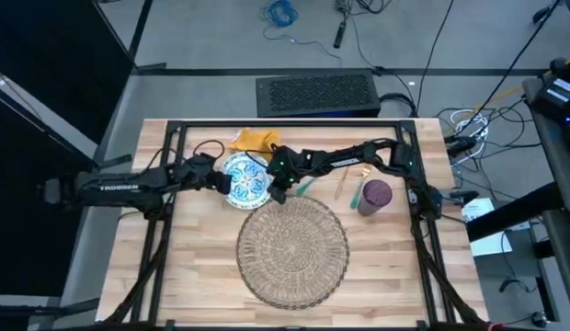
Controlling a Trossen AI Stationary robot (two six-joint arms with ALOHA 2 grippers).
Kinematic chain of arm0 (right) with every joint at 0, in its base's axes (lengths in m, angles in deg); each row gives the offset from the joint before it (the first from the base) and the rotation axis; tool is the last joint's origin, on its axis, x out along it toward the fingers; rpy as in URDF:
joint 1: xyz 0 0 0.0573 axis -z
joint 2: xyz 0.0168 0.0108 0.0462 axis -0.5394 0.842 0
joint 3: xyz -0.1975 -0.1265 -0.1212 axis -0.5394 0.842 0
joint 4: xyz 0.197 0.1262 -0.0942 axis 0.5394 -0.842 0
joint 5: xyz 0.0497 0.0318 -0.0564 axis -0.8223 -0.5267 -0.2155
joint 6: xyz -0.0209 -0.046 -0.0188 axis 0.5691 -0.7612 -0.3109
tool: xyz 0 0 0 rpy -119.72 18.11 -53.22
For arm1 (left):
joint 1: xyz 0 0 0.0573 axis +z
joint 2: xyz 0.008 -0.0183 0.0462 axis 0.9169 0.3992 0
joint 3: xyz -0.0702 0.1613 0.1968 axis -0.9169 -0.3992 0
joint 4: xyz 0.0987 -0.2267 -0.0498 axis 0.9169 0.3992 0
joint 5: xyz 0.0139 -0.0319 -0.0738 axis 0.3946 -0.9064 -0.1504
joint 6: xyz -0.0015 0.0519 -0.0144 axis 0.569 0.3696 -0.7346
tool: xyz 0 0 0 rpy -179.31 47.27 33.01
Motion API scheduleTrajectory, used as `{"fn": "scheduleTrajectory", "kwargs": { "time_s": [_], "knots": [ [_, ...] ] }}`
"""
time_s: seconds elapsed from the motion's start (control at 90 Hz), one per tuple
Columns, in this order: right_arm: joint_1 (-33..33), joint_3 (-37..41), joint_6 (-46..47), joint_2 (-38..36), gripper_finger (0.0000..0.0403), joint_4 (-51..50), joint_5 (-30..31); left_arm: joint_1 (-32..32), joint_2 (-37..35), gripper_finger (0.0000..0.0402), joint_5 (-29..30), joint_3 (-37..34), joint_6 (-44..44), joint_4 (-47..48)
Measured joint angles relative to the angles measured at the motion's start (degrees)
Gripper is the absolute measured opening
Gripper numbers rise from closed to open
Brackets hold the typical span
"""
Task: Set table place
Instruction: Put the white plate to the center of the brown table mat
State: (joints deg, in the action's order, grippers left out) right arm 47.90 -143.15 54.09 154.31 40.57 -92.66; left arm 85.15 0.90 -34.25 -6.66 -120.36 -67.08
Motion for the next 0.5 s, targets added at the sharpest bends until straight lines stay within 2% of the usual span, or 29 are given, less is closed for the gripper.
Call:
{"fn": "scheduleTrajectory", "kwargs": {
  "time_s": [0.144,0.244,0.356,0.5],
  "knots": [
    [-0.02,0.10,-0.13,-0.07,0.0001,2.61,-2.62,-0.09,-1.31,0.0007,0.65,-0.01,0.36,0.43],
    [-0.49,0.34,-1.69,-1.79,0.0014,2.66,-1.68,-0.13,-2.33,0.0004,0.85,0.03,1.10,0.78],
    [-1.15,0.36,-3.82,-6.90,0.0045,3.65,-1.38,-0.13,-3.30,0.0003,2.03,0.06,1.44,1.01],
    [-2.52,0.08,-8.25,-14.44,0.0099,3.92,2.81,-0.13,-3.58,0.0002,3.37,0.06,2.39,0.69]
  ]
}}
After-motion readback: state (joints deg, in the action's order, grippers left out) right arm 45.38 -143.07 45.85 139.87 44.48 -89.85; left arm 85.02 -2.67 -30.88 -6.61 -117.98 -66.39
